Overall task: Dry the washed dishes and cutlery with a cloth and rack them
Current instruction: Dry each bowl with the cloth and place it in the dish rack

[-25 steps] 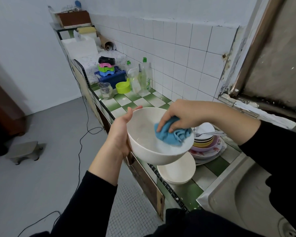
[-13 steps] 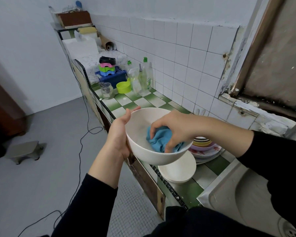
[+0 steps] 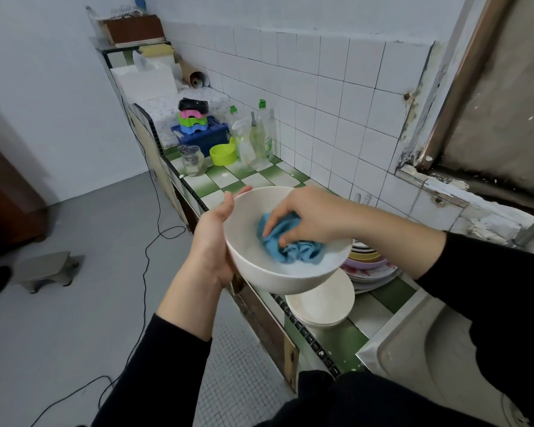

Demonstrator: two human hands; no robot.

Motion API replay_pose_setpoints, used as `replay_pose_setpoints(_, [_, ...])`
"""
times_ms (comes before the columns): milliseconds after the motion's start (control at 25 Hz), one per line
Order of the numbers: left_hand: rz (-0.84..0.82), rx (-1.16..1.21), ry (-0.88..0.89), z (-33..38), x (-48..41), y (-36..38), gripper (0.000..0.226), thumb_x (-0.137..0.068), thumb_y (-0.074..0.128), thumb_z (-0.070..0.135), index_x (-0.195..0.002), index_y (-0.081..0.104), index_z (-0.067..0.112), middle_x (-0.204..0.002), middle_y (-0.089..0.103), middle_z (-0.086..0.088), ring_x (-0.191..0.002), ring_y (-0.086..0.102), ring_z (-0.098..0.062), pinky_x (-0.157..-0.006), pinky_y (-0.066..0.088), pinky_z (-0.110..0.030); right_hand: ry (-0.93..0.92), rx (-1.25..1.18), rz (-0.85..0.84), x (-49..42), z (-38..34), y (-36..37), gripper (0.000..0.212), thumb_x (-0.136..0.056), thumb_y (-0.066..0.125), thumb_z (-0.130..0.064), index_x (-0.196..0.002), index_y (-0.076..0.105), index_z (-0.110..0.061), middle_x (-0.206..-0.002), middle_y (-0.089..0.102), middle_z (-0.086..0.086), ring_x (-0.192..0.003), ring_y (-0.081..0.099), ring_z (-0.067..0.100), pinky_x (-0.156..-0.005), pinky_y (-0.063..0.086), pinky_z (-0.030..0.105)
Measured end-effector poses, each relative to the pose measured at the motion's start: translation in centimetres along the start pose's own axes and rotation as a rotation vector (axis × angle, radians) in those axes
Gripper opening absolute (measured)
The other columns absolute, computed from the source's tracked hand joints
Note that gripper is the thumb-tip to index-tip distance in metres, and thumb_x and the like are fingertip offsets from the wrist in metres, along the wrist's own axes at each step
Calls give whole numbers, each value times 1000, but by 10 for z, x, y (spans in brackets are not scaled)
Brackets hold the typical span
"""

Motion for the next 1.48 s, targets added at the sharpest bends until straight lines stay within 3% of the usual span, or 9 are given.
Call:
replay_pose_setpoints(240, [18, 4, -55, -10, -3, -2, 39, -102, 35, 43, -123, 63, 25, -99, 72, -8, -81, 70, -29, -67, 55, -37, -15, -136, -171, 5, -8, 20, 23, -82, 75, -21, -98, 75, -37, -97, 67, -14, -87, 58, 4, -72, 43, 12])
replay_pose_setpoints(400, [-4, 3, -44, -14, -6, 4, 38, -102, 34, 42, -122, 62, 26, -94, 74, -8, -80, 71, -28, -68, 54, -37, 140, -173, -50, 1, 4, 10, 22, -87, 63, -22, -100, 74, -36, -87, 63, -15, -82, 55, 6, -66, 44, 14])
replay_pose_setpoints(520, [0, -4, -40, -13, -10, 4, 40, -102, 35, 42, -124, 62, 24, -99, 72, -9, -81, 70, -29, -69, 53, -37, 80, -126, -45, 6, -10, 18, 15, -79, 74, -38, -94, 72, -32, -89, 65, -11, -86, 57, 7, -73, 46, 22])
replay_pose_setpoints(800, [-26, -35, 54, -13, -14, 13, 39, -103, 33, 38, -126, 60, 23, -97, 73, -6, -81, 71, -24, -67, 56, -33, 132, -36, 85, -2, 11, 0, 22, -75, 81, -27, -96, 75, -33, -94, 66, -12, -89, 58, 8, -67, 38, 19])
replay_pose_setpoints(1000, [20, -39, 116, -8, -18, -2, 37, -103, 33, 35, -121, 62, 20, -88, 74, -1, -72, 71, -17, -55, 55, -24, -117, -4, -308, 14, -7, 26, 23, -73, 81, -18, -90, 77, -33, -73, 64, -16, -68, 55, -3, -64, 42, 12])
replay_pose_setpoints(1120, [26, -105, 172, -13, -18, -3, 37, -103, 33, 36, -123, 62, 23, -98, 74, 0, -86, 70, -20, -71, 56, -31, 5, 188, -106, 1, 19, 13, 26, -74, 75, -10, -93, 77, -28, -75, 65, -7, -68, 58, 5, -61, 44, 14])
replay_pose_setpoints(1240, [22, -146, 211, -19, -17, 4, 36, -102, 33, 36, -118, 64, 25, -110, 70, -9, -98, 66, -27, -87, 53, -40, -19, -136, 89, -6, 7, 20, 26, -76, 77, -14, -97, 77, -29, -79, 64, -15, -76, 55, 2, -69, 39, 7])
replay_pose_setpoints(1400, [74, -104, 296, -12, -15, -13, 34, -103, 34, 31, -119, 63, 21, -101, 71, 0, -86, 68, -16, -73, 57, -26, -154, -75, -251, 16, -3, 41, 24, -73, 76, -9, -91, 78, -26, -83, 69, -7, -78, 57, 5, -74, 47, 19])
replay_pose_setpoints(1480, [76, -113, 308, -18, -13, -19, 34, -102, 34, 32, -120, 62, 23, -104, 71, 3, -88, 68, -14, -72, 57, -24, -54, 138, -199, 9, 19, 34, 27, -75, 71, -5, -91, 77, -26, -84, 69, -3, -84, 61, 13, -74, 51, 28])
Point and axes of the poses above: each hand's wrist, its own x-axis away from the middle knuckle, its own y-axis out of the palm, z = x × y, the point moved 6 cm from there along -x, towards the middle knuckle
